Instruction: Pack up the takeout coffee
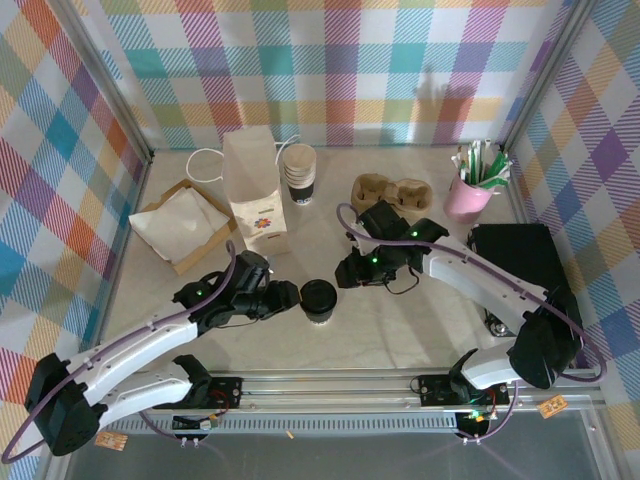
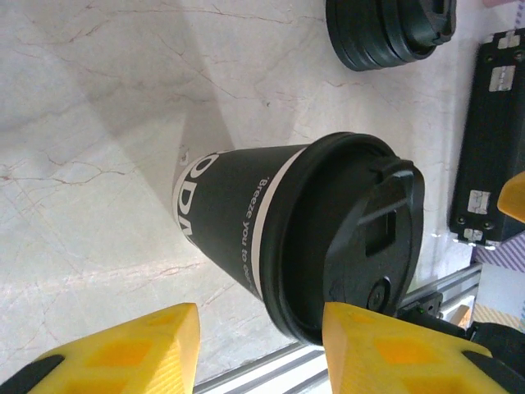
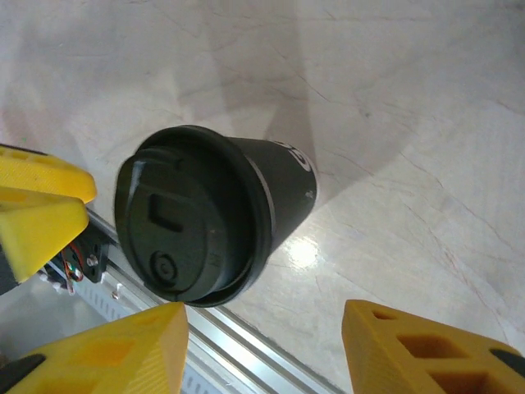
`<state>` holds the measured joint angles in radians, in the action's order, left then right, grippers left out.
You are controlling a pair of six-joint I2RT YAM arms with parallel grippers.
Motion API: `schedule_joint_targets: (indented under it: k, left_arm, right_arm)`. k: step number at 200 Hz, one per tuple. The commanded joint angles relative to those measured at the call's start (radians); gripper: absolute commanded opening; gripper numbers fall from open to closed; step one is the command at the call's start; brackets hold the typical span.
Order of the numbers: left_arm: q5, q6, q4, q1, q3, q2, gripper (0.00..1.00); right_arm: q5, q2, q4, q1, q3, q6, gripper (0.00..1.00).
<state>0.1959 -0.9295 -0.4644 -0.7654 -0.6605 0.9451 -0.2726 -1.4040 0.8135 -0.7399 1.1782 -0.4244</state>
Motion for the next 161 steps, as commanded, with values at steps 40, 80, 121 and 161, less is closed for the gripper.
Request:
schedule_joint_targets:
  k: [40, 80, 121, 161]
  left_arm:
    - [0.055, -0.101, 0.066, -0.010, 0.108, -0.096, 0.42]
    - [0.066, -0.126, 0.106, -0.018, 0.125, -0.070, 0.41]
    - [0.070, -0.168, 0.177, -0.022, 0.162, -0.072, 0.41]
    - [0.073, -0.184, 0.234, -0.026, 0.180, -0.063, 0.41]
  right_arm:
    - [0.095, -0.064, 0.042, 0.004, 0.037, -0.013, 0.50]
    - [-0.023, -0.110, -0.055, 0.007, -0.001, -0.105, 0.47]
    - [-0.054, -0.137, -0.083, 0.010, -0.020, -0.150, 0.47]
    - [-0.065, -0.153, -0.099, 0.013, -0.038, -0.176, 0.46]
